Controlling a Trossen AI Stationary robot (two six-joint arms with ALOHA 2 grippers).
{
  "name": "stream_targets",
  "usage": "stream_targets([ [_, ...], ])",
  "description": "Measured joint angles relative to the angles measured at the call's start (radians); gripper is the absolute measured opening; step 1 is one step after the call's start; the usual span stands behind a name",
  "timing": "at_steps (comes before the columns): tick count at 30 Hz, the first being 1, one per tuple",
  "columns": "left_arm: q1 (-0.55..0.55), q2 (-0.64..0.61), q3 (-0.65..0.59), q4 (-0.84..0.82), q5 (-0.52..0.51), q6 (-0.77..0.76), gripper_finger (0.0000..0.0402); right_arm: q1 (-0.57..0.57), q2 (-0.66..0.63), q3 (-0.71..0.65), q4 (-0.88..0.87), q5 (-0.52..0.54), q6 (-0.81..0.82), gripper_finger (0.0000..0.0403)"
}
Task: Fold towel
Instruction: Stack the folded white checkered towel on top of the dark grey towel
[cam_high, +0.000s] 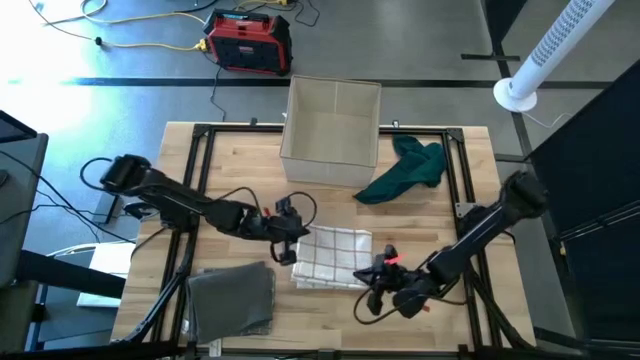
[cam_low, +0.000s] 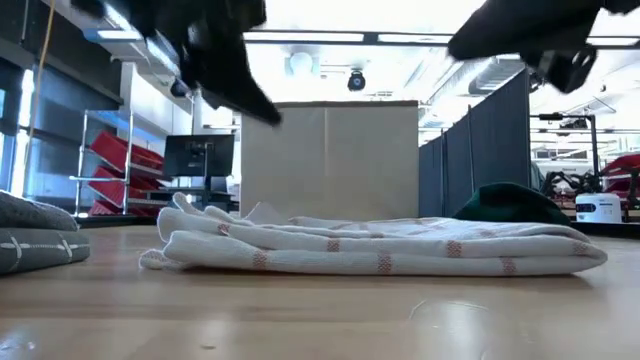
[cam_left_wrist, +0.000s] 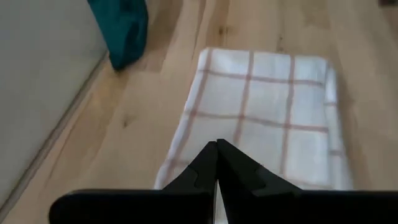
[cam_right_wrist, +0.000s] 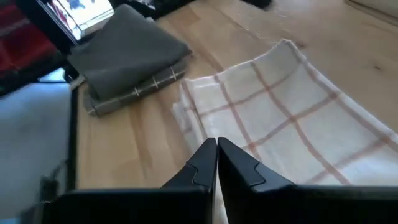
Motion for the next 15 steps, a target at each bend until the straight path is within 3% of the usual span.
stream_targets([
  [5, -0.035, -0.02, 0.11, -0.262, 0.037, -0.222, 0.0, 0.037, -0.129, 0.0, -0.23, -0.025, 0.01, 0.0],
  [9, -0.055, -0.008, 0.153, -0.442, 0.109, -0.491, 0.0001, 0.077, -0.202, 0.0, -0.435, 0.036, 0.046, 0.0],
  [15, -0.058, 0.002, 0.158, -0.44, 0.21, -0.713, 0.0045, 0.148, -0.229, 0.0, -0.682, 0.122, 0.244, 0.0],
])
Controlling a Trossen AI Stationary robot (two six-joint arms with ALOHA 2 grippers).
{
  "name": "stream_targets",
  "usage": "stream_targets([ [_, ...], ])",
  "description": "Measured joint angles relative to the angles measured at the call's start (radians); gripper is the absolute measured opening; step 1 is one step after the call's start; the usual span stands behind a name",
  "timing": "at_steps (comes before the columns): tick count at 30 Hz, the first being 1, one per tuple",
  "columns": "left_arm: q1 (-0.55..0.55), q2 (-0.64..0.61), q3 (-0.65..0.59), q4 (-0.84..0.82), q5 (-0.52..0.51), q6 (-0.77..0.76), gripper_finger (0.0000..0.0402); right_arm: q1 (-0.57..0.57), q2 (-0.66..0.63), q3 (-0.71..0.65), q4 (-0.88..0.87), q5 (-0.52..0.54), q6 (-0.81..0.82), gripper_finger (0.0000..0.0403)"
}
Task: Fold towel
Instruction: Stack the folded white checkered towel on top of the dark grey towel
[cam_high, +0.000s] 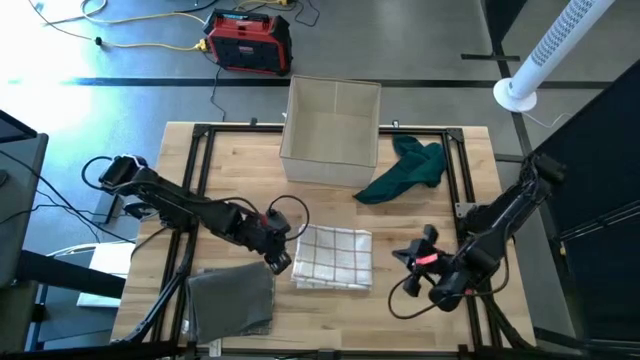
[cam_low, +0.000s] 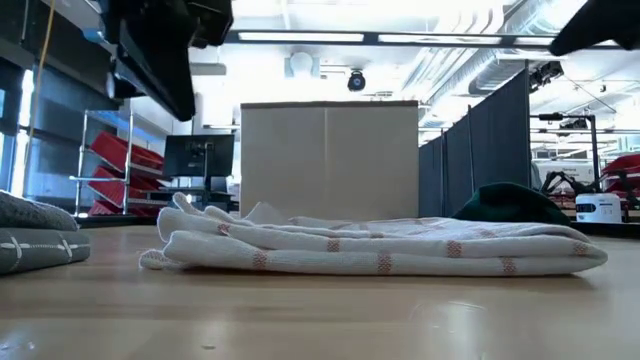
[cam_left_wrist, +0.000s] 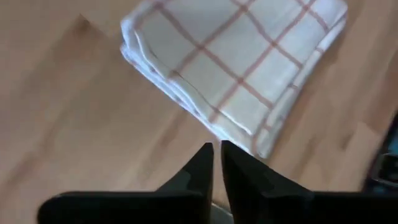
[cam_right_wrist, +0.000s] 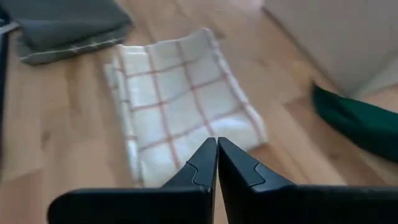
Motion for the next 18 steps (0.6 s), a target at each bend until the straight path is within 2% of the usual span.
stream_targets([
  [7, 0.062, 0.088, 0.0, 0.022, 0.004, -0.18, 0.0151, 0.102, 0.004, -0.001, -0.083, 0.026, 0.148, 0.0],
  [11, 0.102, 0.165, 0.0, 0.067, 0.025, -0.208, 0.0207, 0.161, 0.008, -0.001, -0.082, 0.059, 0.172, 0.0],
  [18, 0.151, 0.294, 0.0, 0.163, 0.037, -0.208, 0.0259, 0.229, 0.011, -0.001, -0.086, 0.086, 0.19, 0.0],
])
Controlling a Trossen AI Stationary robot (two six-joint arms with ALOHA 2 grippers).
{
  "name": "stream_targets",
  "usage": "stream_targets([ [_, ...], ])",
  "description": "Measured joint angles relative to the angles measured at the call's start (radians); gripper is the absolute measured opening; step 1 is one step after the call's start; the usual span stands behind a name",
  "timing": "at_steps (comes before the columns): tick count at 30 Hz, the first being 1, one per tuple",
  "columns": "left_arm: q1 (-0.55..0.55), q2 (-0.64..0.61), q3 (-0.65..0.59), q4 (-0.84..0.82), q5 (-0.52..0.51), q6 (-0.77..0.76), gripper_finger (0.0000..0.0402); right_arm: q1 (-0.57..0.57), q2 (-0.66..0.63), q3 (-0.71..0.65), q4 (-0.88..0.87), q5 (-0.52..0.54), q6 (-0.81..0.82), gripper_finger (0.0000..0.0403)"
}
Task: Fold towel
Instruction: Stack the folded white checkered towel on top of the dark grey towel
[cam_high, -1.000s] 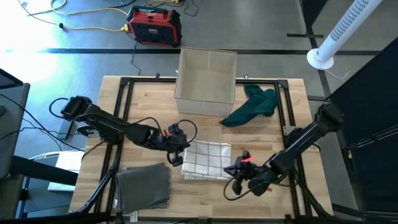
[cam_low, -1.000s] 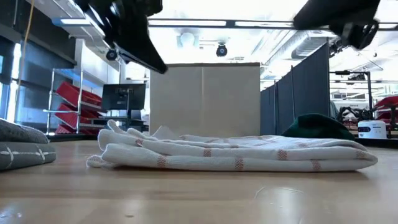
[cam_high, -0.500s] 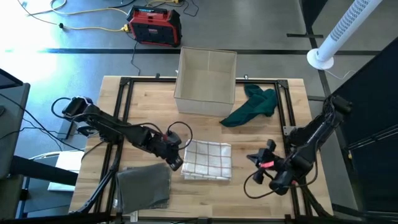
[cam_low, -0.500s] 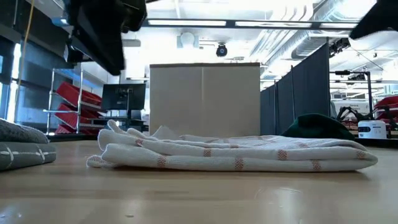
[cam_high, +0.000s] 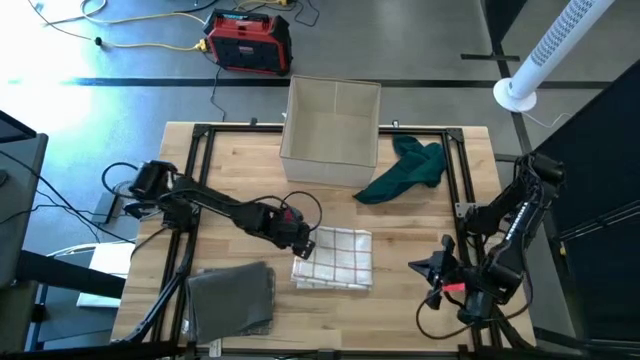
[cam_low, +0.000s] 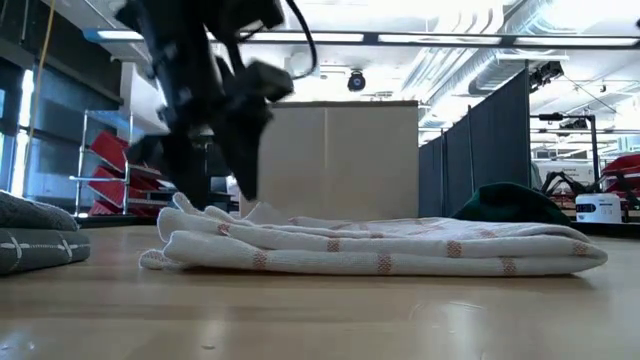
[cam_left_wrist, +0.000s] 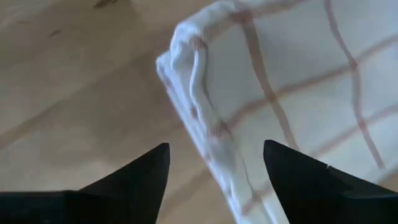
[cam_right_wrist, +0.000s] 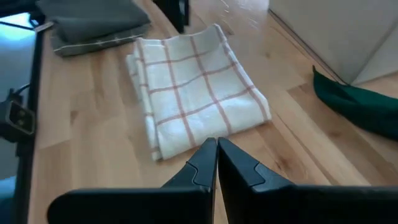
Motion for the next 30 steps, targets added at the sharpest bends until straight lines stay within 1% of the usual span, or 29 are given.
stream_targets([
  [6, 0.008, 0.087, 0.006, 0.098, 0.016, 0.001, 0.0264, 0.033, 0.0, 0.0, -0.012, 0.02, 0.0, 0.0],
  [9, 0.007, 0.093, 0.006, 0.093, 0.016, 0.001, 0.0262, 0.041, 0.0, 0.0, -0.025, 0.02, 0.001, 0.0],
  [11, 0.007, 0.093, 0.005, 0.09, 0.018, -0.002, 0.0251, 0.043, 0.0, 0.0, -0.026, 0.021, 0.0, 0.0],
  [13, 0.005, 0.094, 0.005, 0.086, 0.019, -0.011, 0.0225, 0.046, 0.0, 0.0, -0.033, 0.03, 0.0, 0.0],
  [15, 0.0, 0.095, 0.004, 0.078, 0.016, -0.012, 0.0183, 0.046, 0.0, 0.0, -0.041, 0.039, -0.001, 0.0],
  [17, -0.008, 0.096, 0.002, 0.079, 0.013, -0.001, 0.0126, 0.046, 0.0, 0.0, -0.04, 0.045, -0.001, 0.0],
  [19, -0.021, 0.094, 0.013, 0.082, 0.01, 0.027, 0.0057, 0.046, 0.0, 0.0, -0.04, 0.045, -0.001, 0.0],
  [20, -0.028, 0.096, 0.025, 0.082, 0.01, 0.046, 0.0032, 0.046, 0.0, 0.0, -0.041, 0.046, -0.001, 0.0],
  [23, -0.052, 0.102, 0.083, 0.061, 0.019, 0.066, 0.0028, 0.046, 0.0, 0.0, -0.044, 0.045, -0.001, 0.0],
  [30, -0.167, 0.098, 0.322, -0.101, 0.004, 0.019, 0.0028, 0.05, 0.0, 0.0, -0.047, 0.028, -0.001, 0.0],
])
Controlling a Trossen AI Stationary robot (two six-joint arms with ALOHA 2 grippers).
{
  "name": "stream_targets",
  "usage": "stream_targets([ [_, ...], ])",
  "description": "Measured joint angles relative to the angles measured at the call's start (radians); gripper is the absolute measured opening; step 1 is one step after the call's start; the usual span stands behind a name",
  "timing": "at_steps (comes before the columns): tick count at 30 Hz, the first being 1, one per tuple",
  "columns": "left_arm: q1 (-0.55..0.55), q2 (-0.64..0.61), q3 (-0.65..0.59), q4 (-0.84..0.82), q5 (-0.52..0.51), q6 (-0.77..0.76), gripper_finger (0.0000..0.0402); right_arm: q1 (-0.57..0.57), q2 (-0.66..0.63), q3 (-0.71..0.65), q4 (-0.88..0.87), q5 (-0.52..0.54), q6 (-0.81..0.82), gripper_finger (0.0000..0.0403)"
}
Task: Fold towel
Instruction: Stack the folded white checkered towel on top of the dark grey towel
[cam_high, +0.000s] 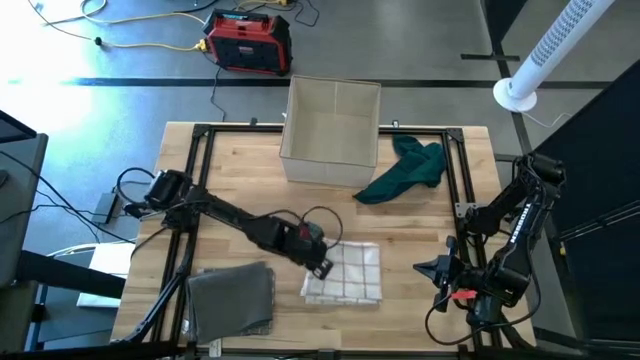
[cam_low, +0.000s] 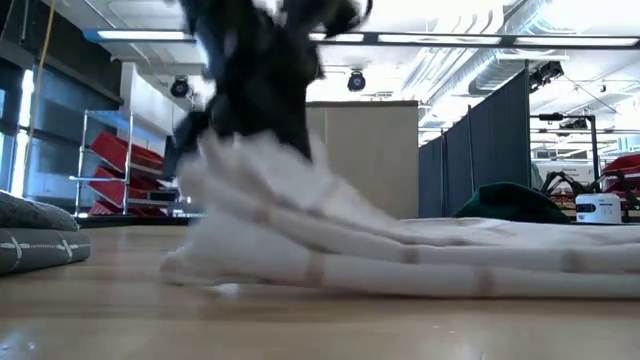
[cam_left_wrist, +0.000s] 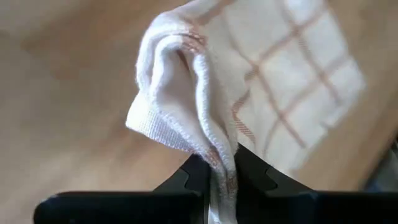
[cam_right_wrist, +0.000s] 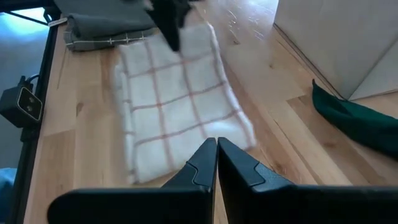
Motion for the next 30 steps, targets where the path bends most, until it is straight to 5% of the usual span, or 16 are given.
stream_targets([
  [15, -0.267, -0.002, 0.4, -0.772, -0.078, -0.483, 0.0028, 0.057, 0.0, 0.0, -0.007, 0.051, -0.008, 0.0],
  [20, -0.315, -0.003, 0.457, -0.975, 0.009, -0.592, 0.0028, 0.057, 0.0, 0.0, -0.008, 0.051, -0.008, 0.0],
  [23, -0.344, -0.013, 0.461, -0.989, 0.089, -0.625, 0.0028, 0.057, 0.0, 0.0, -0.01, 0.051, -0.008, 0.0],
  [30, -0.437, -0.063, 0.461, -0.991, 0.061, -0.733, 0.0028, 0.057, 0.0, 0.0, -0.02, 0.058, -0.008, 0.0],
])
